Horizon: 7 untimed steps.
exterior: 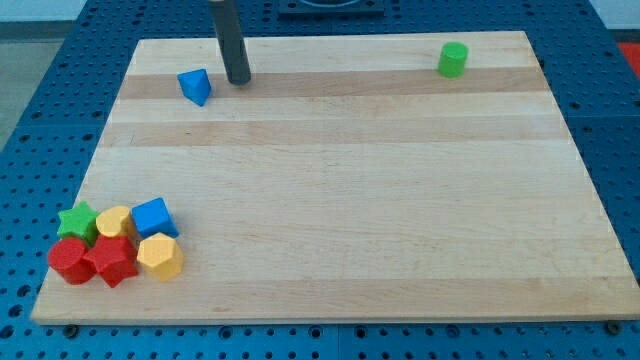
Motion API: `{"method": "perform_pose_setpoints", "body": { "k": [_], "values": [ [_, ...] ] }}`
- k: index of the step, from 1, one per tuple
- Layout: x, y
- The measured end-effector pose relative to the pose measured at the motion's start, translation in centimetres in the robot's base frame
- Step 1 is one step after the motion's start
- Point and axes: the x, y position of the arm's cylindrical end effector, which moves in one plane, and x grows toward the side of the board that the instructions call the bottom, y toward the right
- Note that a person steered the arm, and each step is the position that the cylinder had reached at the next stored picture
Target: Push the triangle to the top of the green star
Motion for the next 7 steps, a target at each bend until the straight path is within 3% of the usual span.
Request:
{"method": "perform_pose_setpoints", "body": {
  "k": [1, 3, 4, 5, 6, 7],
  "values": [
    [0.4, -6.2],
    [12.7, -11.0],
    [10.2, -11.5],
    [5.0, -11.5],
    [1.6, -8.7],
    [4.0, -4.2]
  ]
}}
